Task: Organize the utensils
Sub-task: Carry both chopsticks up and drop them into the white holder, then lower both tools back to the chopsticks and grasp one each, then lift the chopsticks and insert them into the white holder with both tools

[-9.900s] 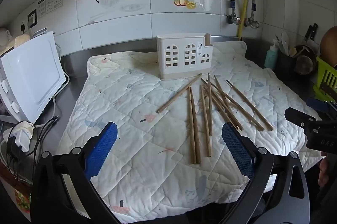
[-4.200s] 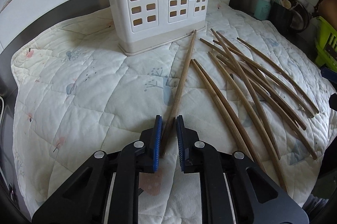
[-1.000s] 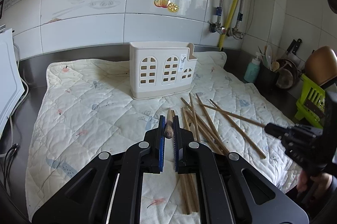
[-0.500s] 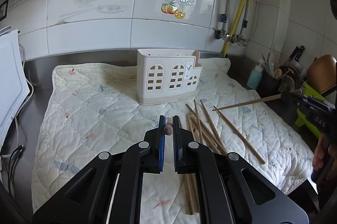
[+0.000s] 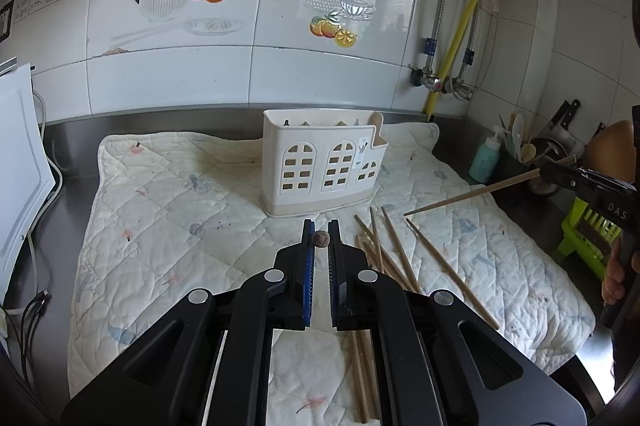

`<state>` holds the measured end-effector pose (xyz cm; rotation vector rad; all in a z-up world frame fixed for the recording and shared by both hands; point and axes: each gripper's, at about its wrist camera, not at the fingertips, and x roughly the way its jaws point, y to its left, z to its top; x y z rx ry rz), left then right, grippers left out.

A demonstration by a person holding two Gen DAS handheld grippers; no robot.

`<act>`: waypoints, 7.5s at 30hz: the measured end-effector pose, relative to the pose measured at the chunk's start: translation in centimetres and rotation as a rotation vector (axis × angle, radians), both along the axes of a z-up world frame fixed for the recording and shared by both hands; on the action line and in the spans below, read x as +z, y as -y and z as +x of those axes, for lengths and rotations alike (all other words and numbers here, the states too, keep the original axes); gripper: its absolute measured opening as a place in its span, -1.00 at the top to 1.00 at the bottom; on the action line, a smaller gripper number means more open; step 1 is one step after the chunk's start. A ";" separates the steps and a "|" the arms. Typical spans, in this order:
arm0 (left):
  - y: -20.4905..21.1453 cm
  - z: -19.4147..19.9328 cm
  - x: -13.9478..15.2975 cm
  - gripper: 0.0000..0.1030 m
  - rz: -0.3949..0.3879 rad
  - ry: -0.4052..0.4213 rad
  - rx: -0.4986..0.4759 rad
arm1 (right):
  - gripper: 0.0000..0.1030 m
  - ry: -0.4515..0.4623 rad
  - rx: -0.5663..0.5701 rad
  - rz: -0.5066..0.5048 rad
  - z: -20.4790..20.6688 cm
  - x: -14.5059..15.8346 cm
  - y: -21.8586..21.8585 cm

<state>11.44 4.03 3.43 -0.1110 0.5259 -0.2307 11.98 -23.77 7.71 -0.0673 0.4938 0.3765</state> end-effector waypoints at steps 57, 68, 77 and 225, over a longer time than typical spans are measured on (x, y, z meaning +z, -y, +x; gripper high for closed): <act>1.3 16.4 10.6 0.82 0.067 0.139 0.088 | 0.45 -0.085 0.079 -0.078 17.4 5.5 -4.0; 1.1 12.1 11.3 0.33 0.076 0.159 0.091 | 0.26 -0.021 0.037 -0.050 9.6 4.8 -1.3; 0.9 4.9 8.4 0.17 0.075 0.131 0.067 | 0.26 -0.025 -0.060 -0.024 2.5 -0.1 1.5; 3.8 2.7 3.4 0.88 0.054 0.068 -0.076 | 0.88 -0.002 0.031 -0.011 15.4 7.5 -1.3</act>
